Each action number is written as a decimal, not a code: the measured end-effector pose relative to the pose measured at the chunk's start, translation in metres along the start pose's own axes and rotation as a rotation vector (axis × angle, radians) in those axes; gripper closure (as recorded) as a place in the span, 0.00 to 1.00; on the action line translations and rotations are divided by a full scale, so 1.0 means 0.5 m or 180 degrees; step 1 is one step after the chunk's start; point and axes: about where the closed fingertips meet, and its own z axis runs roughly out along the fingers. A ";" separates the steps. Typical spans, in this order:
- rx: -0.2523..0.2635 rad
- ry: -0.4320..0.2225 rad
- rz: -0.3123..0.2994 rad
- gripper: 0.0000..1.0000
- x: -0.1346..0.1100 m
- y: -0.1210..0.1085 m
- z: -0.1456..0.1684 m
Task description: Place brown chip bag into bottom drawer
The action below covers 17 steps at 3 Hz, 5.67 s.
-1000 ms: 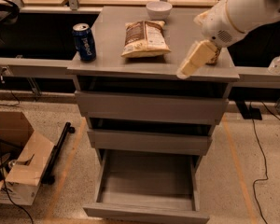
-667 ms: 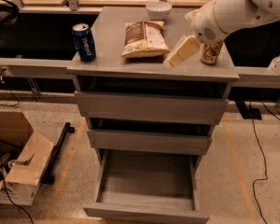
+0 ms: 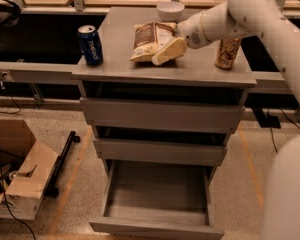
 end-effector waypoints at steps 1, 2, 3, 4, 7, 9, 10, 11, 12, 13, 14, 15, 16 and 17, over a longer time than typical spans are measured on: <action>-0.0169 0.0007 0.0062 0.00 0.010 -0.033 0.097; -0.0312 0.0028 0.0048 0.00 0.024 -0.059 0.170; -0.0312 -0.0037 0.0014 0.26 0.027 -0.088 0.195; -0.0195 -0.0105 -0.0034 0.48 0.021 -0.109 0.153; 0.0333 -0.0174 -0.0562 1.00 -0.065 -0.013 -0.199; 0.0060 0.0095 -0.0585 1.00 -0.004 0.155 -0.207; -0.0075 0.0163 -0.0549 1.00 0.012 0.221 -0.222; -0.0236 0.0221 -0.0472 1.00 0.028 0.288 -0.239; -0.0420 0.0357 -0.0314 1.00 0.067 0.345 -0.233; -0.0651 0.0583 -0.0069 1.00 0.135 0.406 -0.226; -0.0756 0.0689 0.0044 1.00 0.175 0.429 -0.210; -0.0905 0.0775 0.0125 1.00 0.229 0.432 -0.123; -0.0991 0.0910 0.0283 1.00 0.299 0.432 -0.046; -0.1007 0.0918 0.0299 1.00 0.305 0.433 -0.038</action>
Offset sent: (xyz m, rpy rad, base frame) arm 0.1277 0.0388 -0.0498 0.0203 0.0635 0.1063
